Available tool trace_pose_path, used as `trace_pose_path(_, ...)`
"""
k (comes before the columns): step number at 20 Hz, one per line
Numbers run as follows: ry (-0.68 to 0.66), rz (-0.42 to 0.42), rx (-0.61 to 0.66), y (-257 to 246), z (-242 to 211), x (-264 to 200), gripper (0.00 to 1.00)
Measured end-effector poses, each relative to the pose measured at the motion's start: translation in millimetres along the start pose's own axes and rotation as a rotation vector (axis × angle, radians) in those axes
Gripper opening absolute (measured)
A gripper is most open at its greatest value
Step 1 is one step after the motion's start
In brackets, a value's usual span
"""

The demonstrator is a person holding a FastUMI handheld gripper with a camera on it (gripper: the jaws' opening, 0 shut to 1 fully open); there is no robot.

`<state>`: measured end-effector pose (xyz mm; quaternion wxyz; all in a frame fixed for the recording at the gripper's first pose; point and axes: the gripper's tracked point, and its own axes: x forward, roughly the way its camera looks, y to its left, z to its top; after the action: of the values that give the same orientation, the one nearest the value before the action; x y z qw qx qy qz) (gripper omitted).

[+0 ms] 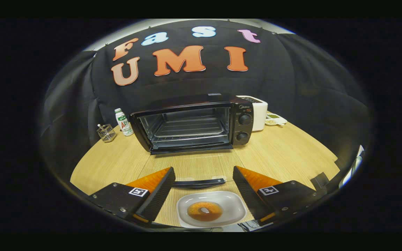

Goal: Open the toaster oven, put the food inside, and close the toaster oven door.

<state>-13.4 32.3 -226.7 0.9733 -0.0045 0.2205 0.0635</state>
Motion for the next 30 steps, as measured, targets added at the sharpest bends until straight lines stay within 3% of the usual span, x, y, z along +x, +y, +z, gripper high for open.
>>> trace_pose_path(13,0.087,-0.005,0.004,-6,-81,-40,0.99)
trace_pose_path(24,0.234,-0.016,-0.151,-4,-148,-20,1.00)
trace_pose_path(26,0.252,0.012,-0.172,3,-152,-19,0.94)
trace_pose_path(27,0.243,0.009,-0.173,3,-149,-19,0.79)
trace_pose_path(30,0.238,0.014,-0.154,5,-137,-23,0.68)
